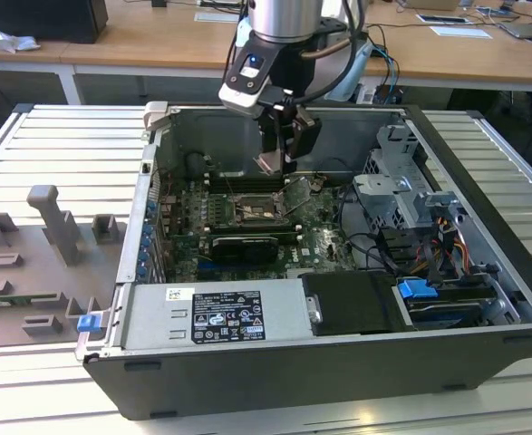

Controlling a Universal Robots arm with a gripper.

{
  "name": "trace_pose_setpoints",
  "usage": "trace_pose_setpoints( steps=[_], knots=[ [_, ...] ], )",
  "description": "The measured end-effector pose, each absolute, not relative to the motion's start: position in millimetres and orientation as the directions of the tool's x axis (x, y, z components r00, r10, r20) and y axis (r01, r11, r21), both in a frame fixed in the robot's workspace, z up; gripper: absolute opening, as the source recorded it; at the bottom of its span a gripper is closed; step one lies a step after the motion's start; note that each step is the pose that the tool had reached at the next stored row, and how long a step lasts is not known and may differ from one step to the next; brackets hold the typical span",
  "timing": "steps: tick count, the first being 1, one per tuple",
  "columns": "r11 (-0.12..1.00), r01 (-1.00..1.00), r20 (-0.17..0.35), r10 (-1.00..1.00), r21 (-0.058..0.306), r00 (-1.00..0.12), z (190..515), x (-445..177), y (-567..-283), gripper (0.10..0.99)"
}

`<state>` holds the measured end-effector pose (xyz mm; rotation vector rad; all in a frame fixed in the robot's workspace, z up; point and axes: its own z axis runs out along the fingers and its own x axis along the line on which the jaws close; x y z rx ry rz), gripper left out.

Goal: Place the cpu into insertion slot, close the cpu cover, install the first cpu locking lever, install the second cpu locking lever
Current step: 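Place the cpu into insertion slot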

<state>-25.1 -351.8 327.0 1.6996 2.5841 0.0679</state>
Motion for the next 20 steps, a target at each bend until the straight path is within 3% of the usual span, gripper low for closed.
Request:
trace_pose_setpoints(
  steps=[20],
  knots=[
    [0.303,0.951,-0.013,0.953,0.052,-0.303,319.7,-25.1,-351.8,0.541]
  ],
)
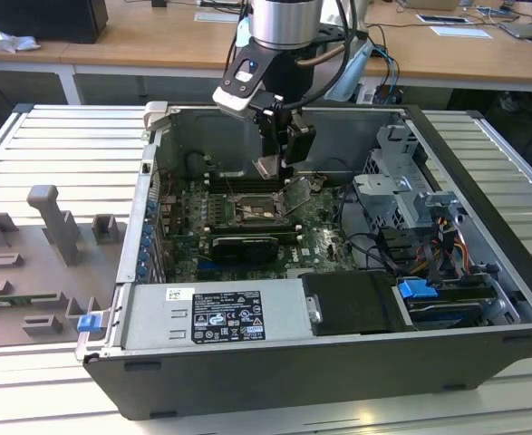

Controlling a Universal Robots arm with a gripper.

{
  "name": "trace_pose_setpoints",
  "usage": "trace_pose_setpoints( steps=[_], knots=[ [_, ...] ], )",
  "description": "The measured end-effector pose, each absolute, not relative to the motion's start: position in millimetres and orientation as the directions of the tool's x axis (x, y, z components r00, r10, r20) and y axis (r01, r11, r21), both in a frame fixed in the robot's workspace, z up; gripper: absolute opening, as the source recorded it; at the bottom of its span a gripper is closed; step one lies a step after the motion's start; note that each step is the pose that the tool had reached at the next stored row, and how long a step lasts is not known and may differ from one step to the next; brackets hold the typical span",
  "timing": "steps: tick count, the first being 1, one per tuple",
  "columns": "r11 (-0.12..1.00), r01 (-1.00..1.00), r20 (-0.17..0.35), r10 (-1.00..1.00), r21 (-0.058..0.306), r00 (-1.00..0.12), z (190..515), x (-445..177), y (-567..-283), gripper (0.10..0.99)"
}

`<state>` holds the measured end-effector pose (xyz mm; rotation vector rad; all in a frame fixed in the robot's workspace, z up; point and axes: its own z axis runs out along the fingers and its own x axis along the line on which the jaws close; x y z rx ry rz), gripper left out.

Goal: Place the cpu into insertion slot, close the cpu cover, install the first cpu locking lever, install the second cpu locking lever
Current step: 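Place the cpu into insertion slot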

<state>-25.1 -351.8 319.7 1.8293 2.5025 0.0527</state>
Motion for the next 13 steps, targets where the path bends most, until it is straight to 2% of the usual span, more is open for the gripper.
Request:
trace_pose_setpoints(
  steps=[13],
  knots=[
    [0.250,0.967,-0.012,0.968,0.048,-0.250,315.4,-25.1,-351.8,0.541]
  ],
)
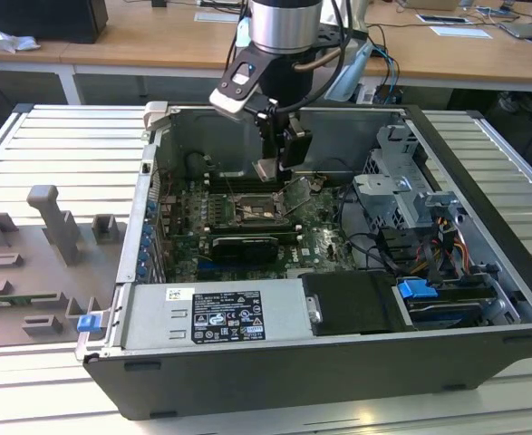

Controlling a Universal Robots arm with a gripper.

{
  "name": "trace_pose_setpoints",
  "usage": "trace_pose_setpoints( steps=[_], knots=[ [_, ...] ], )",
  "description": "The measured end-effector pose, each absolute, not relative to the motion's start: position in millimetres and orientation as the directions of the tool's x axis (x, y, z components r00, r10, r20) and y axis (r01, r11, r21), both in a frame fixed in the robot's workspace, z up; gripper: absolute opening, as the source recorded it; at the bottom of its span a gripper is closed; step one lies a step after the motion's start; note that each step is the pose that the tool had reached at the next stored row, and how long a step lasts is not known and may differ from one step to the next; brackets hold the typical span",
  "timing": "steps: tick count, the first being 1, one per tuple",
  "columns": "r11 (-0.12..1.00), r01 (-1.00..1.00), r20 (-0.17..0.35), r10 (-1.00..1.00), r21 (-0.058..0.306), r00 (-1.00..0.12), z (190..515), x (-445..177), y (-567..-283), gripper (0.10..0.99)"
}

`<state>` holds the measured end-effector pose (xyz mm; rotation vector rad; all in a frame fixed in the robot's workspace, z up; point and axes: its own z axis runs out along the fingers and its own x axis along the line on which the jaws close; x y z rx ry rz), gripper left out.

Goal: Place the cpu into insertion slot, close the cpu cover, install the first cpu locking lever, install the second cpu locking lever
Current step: 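Place the cpu into insertion slot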

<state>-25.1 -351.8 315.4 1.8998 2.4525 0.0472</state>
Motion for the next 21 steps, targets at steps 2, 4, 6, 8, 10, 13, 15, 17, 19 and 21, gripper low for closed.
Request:
trace_pose_setpoints(
  steps=[2,4,6,8,10,13,15,17,19,21],
  knots=[
    [0.242,0.969,-0.012,0.970,0.047,-0.242,314.7,-25.1,-351.8,0.541],
    [0.237,0.970,-0.012,0.971,0.046,-0.237,314.3,-25.1,-351.8,0.541],
    [0.227,0.973,-0.011,0.974,0.045,-0.227,313.4,-25.1,-351.8,0.541],
    [0.220,0.974,-0.011,0.975,0.044,-0.220,312.8,-25.1,-351.8,0.541],
    [0.211,0.977,-0.011,0.978,0.044,-0.210,311.8,-25.1,-351.8,0.541],
    [0.198,0.979,-0.011,0.980,0.042,-0.197,310.2,-25.1,-351.8,0.541],
    [0.188,0.981,-0.011,0.982,0.041,-0.187,309.1,-25.1,-351.8,0.541],
    [0.182,0.982,-0.010,0.983,0.040,-0.182,308.2,-25.1,-351.8,0.541],
    [0.180,0.983,-0.010,0.984,0.040,-0.180,307.8,-25.1,-351.8,0.541],
    [0.178,0.983,-0.010,0.984,0.039,-0.177,307.0,-25.1,-351.8,0.541]
  ],
)
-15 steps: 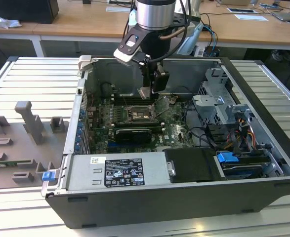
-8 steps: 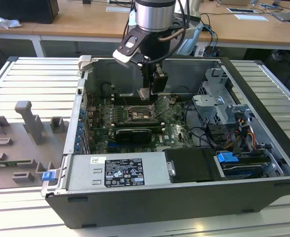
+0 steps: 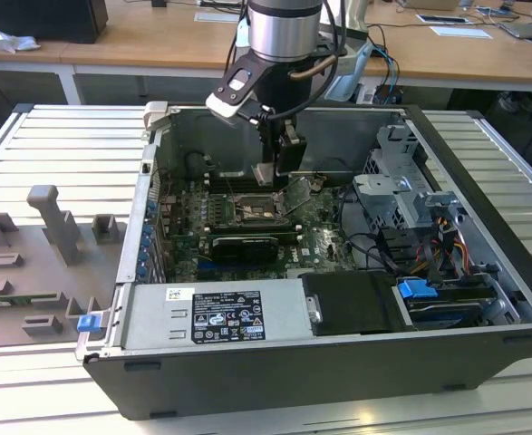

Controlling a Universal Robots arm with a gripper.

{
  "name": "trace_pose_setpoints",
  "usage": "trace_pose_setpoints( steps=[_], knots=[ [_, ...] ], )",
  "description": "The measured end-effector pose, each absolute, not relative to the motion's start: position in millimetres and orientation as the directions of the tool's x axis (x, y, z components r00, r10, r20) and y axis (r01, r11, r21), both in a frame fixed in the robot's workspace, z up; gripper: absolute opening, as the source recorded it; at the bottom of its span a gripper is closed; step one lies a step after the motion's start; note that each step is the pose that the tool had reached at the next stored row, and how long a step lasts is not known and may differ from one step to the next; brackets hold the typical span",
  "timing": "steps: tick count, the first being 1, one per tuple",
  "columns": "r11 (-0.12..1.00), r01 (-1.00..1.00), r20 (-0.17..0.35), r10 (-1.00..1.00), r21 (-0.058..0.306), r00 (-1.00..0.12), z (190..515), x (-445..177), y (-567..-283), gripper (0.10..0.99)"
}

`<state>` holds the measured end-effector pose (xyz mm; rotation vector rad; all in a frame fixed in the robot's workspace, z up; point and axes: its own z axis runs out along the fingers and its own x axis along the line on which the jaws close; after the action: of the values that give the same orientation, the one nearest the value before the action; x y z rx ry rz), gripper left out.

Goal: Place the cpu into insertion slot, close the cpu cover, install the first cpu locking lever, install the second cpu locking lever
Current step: 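Place the cpu into insertion slot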

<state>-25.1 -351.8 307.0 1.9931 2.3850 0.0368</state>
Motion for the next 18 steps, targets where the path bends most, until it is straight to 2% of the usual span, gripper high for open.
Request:
trace_pose_setpoints(
  steps=[18],
  knots=[
    [0.156,0.987,-0.010,0.988,0.037,-0.155,301.4,-25.1,-351.8,0.541]
  ],
)
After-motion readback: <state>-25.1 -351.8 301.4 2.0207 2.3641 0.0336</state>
